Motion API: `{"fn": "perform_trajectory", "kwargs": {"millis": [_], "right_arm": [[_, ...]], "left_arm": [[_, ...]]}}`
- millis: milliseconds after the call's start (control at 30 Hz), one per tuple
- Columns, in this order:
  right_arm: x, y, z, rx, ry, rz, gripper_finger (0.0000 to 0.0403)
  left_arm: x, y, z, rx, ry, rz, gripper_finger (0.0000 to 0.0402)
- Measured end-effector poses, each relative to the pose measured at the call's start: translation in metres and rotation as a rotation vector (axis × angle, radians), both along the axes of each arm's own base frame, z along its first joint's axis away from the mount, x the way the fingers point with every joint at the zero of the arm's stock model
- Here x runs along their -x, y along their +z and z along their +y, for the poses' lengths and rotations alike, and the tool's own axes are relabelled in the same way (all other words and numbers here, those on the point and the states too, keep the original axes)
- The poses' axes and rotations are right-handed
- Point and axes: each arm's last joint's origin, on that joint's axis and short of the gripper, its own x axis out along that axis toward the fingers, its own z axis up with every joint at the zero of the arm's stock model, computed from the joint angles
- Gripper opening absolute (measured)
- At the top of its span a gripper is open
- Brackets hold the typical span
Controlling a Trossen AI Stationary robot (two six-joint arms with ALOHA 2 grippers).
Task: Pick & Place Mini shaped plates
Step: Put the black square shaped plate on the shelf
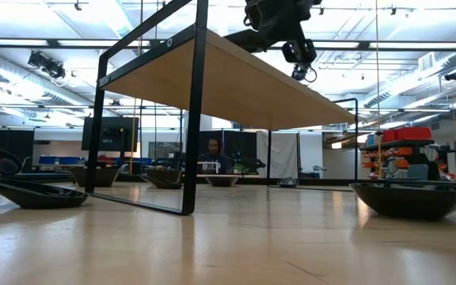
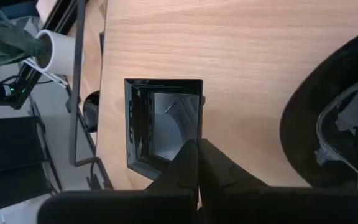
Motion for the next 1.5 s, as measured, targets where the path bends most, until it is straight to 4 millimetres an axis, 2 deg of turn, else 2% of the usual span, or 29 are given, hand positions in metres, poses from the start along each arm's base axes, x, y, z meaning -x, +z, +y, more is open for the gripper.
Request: {"fn": "perform_trajectory", "kwargs": {"millis": [333, 867, 1500], "right_arm": [[-0.013, -0.018, -0.002, 0.024, -0.003, 0.044, 0.0], [-0.019, -0.03, 0.004, 0.075, -0.006, 0.091, 0.0], [-0.019, -0.03, 0.006, 0.074, -0.018, 0.089, 0.0]], "left_arm": [[0.0, 0.0, 0.0, 0.0, 0.0, 0.0, 0.0025], [0.0, 0.0, 0.0, 0.0, 0.001, 0.0, 0.0025], [0.0, 0.0, 0.0, 0.0, 0.0, 0.0, 0.0025]]}}
